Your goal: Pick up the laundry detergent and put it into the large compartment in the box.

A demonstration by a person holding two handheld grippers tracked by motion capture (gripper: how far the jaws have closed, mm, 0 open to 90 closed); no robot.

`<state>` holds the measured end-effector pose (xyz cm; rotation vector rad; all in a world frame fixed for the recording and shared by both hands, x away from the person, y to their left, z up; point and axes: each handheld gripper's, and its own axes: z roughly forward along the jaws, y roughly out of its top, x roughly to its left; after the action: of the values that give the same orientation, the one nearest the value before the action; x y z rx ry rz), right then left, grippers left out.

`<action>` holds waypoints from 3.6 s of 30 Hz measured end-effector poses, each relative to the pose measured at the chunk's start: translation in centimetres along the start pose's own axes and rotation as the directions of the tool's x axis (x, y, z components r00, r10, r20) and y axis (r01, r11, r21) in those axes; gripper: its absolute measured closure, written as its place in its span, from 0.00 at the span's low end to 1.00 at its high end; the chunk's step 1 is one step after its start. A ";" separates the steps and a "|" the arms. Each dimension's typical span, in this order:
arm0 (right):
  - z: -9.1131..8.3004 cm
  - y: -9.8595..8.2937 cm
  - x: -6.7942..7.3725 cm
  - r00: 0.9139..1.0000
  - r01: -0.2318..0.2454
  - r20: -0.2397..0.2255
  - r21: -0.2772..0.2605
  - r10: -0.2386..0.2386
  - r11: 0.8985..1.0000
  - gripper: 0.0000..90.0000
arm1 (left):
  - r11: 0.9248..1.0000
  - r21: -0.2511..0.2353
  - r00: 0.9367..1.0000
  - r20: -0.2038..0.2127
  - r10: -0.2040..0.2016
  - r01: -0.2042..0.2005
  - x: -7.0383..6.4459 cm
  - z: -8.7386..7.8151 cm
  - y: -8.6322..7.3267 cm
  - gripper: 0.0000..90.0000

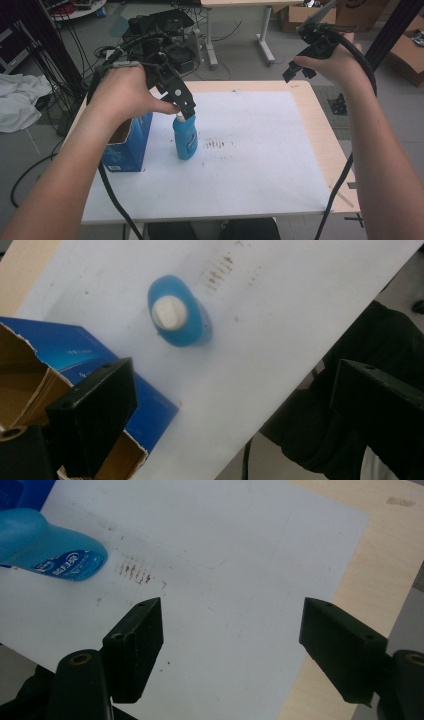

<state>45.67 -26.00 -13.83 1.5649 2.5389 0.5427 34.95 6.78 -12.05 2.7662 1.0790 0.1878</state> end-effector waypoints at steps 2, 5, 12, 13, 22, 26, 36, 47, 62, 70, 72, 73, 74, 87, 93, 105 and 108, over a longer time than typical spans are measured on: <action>0.1 0.0 0.0 1.000 0.002 0.001 0.001 -0.002 1.000 0.29 | 1.000 0.009 1.000 -0.012 -0.019 0.019 0.3 0.4 0.2 0.06; 0.2 0.1 0.0 1.000 0.005 -0.004 0.003 -0.005 1.000 0.29 | 0.999 0.012 0.999 -0.012 -0.049 0.049 0.8 0.9 0.5 0.06; 0.6 0.0 -0.3 1.000 0.007 -0.009 0.006 -0.007 1.000 0.29 | 0.994 0.016 0.994 -0.006 -0.108 0.109 1.7 2.5 1.1 0.06; 0.7 0.0 -0.3 1.000 0.007 -0.009 0.007 -0.007 1.000 0.29 | 0.993 0.015 0.993 -0.006 -0.118 0.119 1.9 2.7 1.2 0.06; 1.3 0.0 -0.6 1.000 0.009 -0.013 0.016 -0.009 1.000 0.29 | 0.986 0.035 0.987 -0.008 -0.162 0.162 2.7 4.9 2.0 0.09; 1.5 0.0 -0.6 1.000 0.019 -0.009 0.019 -0.018 1.000 0.29 | 0.983 0.037 0.983 -0.002 -0.182 0.182 3.0 6.1 2.3 0.08; 1.8 -0.1 -0.8 1.000 0.020 -0.014 0.021 -0.020 1.000 0.29 | 0.974 0.060 0.976 -0.005 -0.218 0.218 4.0 8.2 2.6 0.08; 2.2 -0.3 -1.0 1.000 0.018 -0.017 0.023 -0.017 1.000 0.29 | 0.966 0.076 0.969 -0.002 -0.246 0.245 4.4 10.5 2.9 0.08; 2.7 -0.6 -1.5 1.000 0.014 -0.018 0.027 -0.014 1.000 0.29 | 0.962 0.107 0.967 -0.004 -0.254 0.253 4.6 13.2 3.0 0.07; 3.0 -0.6 -1.4 1.000 0.014 -0.019 0.033 -0.014 0.999 0.29 | 0.960 0.110 0.966 -0.003 -0.258 0.257 4.7 14.1 3.0 0.07; 3.0 -0.6 -1.4 1.000 0.016 -0.018 0.034 -0.015 0.999 0.29 | 0.961 0.109 0.967 -0.004 -0.254 0.253 4.7 14.3 3.0 0.07; 3.1 -0.6 -1.4 1.000 0.016 -0.019 0.033 -0.015 0.999 0.29 | 0.962 0.120 0.969 -0.005 -0.248 0.247 4.8 14.5 3.1 0.07; 3.1 -0.6 -1.4 1.000 0.016 -0.019 0.032 -0.015 0.999 0.29 | 0.961 0.118 0.968 -0.006 -0.252 0.251 4.7 14.7 3.1 0.07; 3.4 -0.7 -1.7 1.000 0.012 -0.019 0.038 -0.012 0.999 0.29 | 0.957 0.139 0.967 -0.007 -0.256 0.254 4.7 16.2 3.3 0.07; 3.5 -0.8 -1.9 1.000 0.011 -0.017 0.041 -0.011 0.999 0.29 | 0.955 0.147 0.966 -0.006 -0.259 0.257 4.8 16.5 3.2 0.08; 3.6 -0.9 -1.8 1.000 0.011 -0.020 0.040 -0.010 0.999 0.29 | 0.953 0.161 0.966 -0.018 -0.258 0.258 4.7 17.0 3.2 0.12; 3.6 -0.9 -2.0 1.000 0.011 -0.019 0.039 -0.010 0.999 0.29 | 0.952 0.166 0.966 -0.024 -0.256 0.256 4.7 17.0 3.3 0.14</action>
<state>46.78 -27.23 -17.67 1.5651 2.5852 0.5116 43.55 5.75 -27.77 2.7298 1.5049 0.0686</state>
